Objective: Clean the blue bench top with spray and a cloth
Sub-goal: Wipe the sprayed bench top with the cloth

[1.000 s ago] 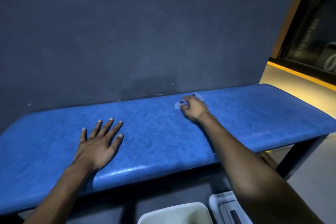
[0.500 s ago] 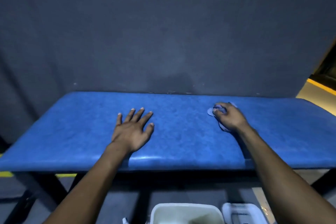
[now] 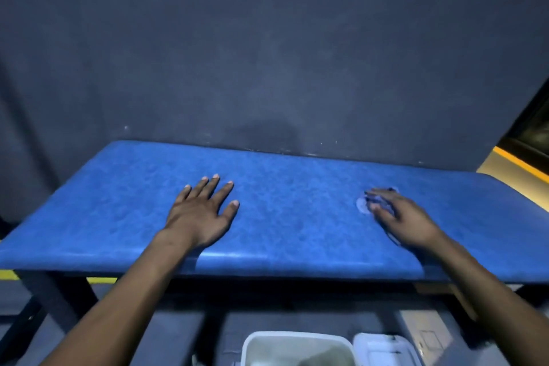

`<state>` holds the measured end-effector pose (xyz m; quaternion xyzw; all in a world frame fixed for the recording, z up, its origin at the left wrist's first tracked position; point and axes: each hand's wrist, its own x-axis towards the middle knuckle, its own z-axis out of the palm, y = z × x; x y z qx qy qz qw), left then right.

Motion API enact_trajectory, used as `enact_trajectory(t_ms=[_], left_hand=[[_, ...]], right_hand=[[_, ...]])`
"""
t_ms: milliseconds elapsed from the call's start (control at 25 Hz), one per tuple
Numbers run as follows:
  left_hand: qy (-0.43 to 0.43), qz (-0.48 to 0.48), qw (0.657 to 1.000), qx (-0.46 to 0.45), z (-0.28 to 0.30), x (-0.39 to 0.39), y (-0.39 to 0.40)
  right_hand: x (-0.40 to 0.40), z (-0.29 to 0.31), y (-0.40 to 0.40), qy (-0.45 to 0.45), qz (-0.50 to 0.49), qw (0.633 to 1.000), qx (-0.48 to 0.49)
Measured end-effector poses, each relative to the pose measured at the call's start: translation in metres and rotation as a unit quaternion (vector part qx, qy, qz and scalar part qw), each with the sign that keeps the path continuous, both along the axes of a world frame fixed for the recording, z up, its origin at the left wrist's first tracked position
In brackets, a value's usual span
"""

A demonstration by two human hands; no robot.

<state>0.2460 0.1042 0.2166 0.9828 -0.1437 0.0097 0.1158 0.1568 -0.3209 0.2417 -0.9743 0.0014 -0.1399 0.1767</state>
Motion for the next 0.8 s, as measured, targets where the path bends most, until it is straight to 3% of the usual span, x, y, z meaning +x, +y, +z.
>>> enact_trajectory(t_ms=[160, 320, 440, 560, 640, 720, 800], left_hand=[[-0.01, 0.039, 0.999, 0.025, -0.002, -0.003, 0.0], [-0.022, 0.044, 0.998, 0.04, -0.004, 0.0, -0.004], [-0.023, 0.047, 0.998, 0.044, -0.006, 0.0, -0.007], [-0.021, 0.046, 0.998, 0.039, -0.006, 0.001, -0.005], [-0.019, 0.044, 0.998, 0.034, -0.006, 0.001, -0.002], [-0.019, 0.042, 0.998, 0.033, -0.005, 0.0, -0.001], [-0.022, 0.045, 0.998, 0.033, -0.005, -0.003, -0.003]], right_hand=[[0.063, 0.005, -0.04, 0.006, -0.183, 0.983, 0.033], [0.077, 0.01, -0.043, 0.008, -0.213, 0.977, 0.005], [0.089, 0.011, 0.001, -0.002, -0.146, 0.989, -0.005], [0.078, 0.008, 0.08, 0.008, 0.054, 0.998, -0.003], [0.024, 0.01, 0.107, 0.008, 0.177, 0.984, 0.015], [-0.026, 0.007, 0.082, 0.038, 0.219, 0.975, 0.017], [-0.042, 0.006, 0.033, 0.037, 0.177, 0.983, 0.027]])
